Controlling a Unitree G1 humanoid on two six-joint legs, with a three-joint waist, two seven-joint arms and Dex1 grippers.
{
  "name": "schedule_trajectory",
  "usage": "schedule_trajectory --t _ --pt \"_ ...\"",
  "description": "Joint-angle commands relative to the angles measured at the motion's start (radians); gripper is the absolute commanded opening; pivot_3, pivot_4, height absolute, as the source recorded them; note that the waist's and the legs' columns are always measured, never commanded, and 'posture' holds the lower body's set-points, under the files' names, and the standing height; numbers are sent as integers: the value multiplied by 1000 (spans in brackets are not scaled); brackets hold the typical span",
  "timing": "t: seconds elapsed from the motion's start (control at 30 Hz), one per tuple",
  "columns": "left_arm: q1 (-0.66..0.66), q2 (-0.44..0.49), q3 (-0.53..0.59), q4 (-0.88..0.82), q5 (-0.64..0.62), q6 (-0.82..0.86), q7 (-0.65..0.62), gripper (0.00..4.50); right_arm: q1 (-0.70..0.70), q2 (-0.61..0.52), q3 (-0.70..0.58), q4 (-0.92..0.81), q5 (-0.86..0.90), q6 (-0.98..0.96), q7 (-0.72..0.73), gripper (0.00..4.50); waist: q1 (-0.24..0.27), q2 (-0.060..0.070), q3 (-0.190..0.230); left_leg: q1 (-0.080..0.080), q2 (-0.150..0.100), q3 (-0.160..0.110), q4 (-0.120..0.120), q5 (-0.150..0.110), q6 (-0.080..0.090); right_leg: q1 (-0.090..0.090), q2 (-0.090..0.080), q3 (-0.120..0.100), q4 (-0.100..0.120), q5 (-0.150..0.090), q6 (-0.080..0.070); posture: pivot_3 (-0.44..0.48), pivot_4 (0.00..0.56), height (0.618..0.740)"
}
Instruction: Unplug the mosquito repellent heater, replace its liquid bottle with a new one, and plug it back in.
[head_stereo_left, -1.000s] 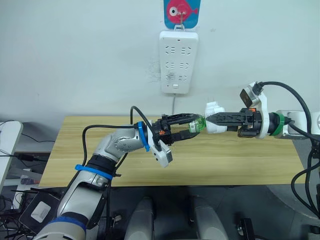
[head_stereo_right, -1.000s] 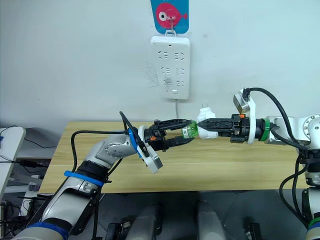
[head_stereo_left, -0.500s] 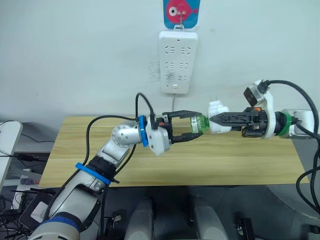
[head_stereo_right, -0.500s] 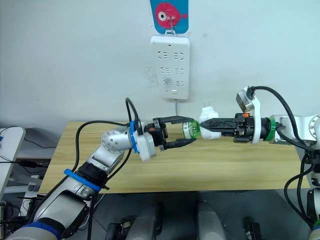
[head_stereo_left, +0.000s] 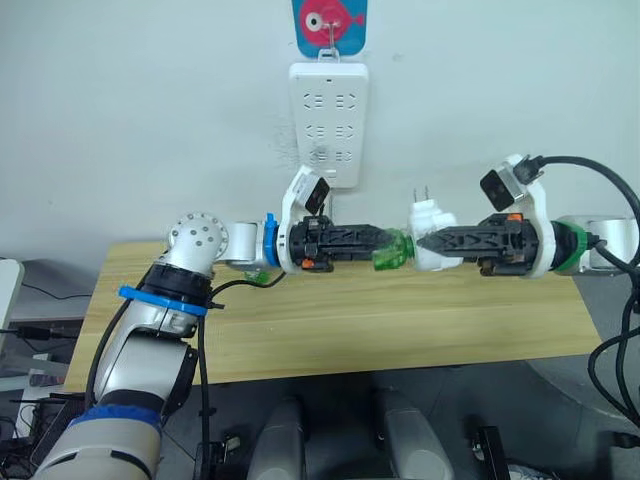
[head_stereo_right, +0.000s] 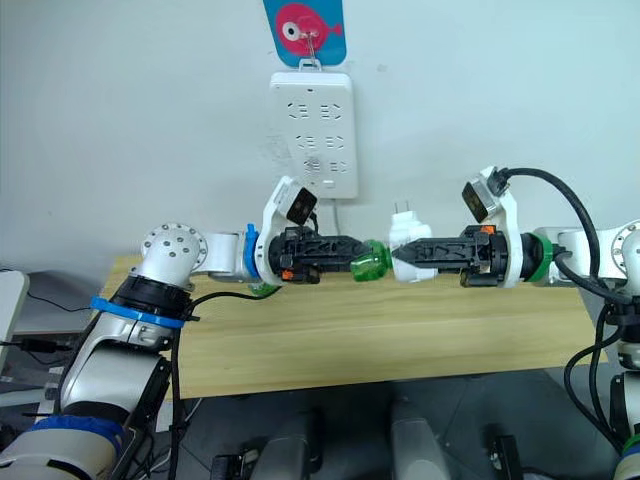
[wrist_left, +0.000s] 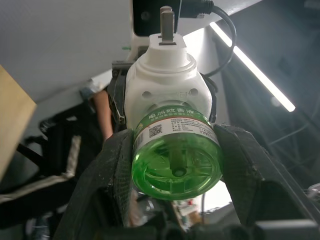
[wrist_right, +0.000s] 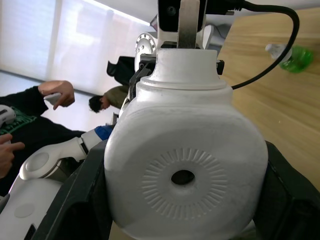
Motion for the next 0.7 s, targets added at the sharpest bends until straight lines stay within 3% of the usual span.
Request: schedule_trajectory --t 0.03,0.67,0.7 --pt "23 18 113 -33 -48 53 12 2261 19 -53 -23 3 17 3 -9 3009 1 0 0 0 0 0 0 0 0 0 0 0 0 0 0 -93 273 740" --pt "109 -57 217 -128 -13 59 161 2261 7 -37 5 13 18 -25 -39 3009 7 0 0 0 -1 2 0 0 0 0 -1 2 -1 0 0 -75 281 740" --pt "112 -62 220 -127 -12 57 170 2969 7 -37 5 13 22 -27 -42 3009 8 0 0 0 -1 2 0 0 0 0 -1 2 -1 0 0 -77 282 740"
